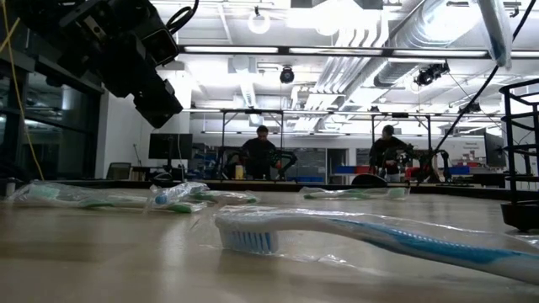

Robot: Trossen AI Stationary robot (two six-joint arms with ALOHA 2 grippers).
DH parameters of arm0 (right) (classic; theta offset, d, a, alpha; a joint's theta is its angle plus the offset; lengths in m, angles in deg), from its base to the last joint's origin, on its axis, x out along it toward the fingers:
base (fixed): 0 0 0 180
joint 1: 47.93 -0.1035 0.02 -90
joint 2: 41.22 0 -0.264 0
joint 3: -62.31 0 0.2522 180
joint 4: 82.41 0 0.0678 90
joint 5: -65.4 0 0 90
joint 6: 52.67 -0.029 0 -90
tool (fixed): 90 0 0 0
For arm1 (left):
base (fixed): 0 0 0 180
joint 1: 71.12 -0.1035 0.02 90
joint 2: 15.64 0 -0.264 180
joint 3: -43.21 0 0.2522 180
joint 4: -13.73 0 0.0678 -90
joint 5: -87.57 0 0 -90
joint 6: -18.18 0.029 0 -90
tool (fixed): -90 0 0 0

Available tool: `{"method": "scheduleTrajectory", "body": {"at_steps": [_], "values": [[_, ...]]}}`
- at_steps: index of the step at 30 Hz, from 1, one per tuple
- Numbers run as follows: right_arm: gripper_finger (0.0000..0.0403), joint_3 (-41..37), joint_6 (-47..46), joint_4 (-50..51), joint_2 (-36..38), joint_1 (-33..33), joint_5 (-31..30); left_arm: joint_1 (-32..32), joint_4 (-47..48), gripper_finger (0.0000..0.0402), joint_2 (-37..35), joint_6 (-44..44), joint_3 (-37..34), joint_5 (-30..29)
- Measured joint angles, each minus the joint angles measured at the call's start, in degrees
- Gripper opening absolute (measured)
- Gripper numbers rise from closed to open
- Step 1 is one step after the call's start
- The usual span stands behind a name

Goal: Pick & Place toothbrushing station
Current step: Put the top blue toothbrush into the top section of the black wire organizer

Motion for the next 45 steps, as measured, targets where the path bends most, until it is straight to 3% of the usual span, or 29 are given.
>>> {"method": "scheduleTrajectory", "body": {"at_steps": [27, 45], "values": [[0.0003, 0.02, -0.32, 1.89, -2.25, -3.73, 0.45, 0.02, 0.04, 0.0195, 0.0, -0.88, 0.0, 0.17], [0.0003, 0.02, -14.83, 10.37, -8.68, -3.72, 0.01, 0.0, -0.01, 0.0195, 0.0, -1.77, 0.0, 0.08]]}}
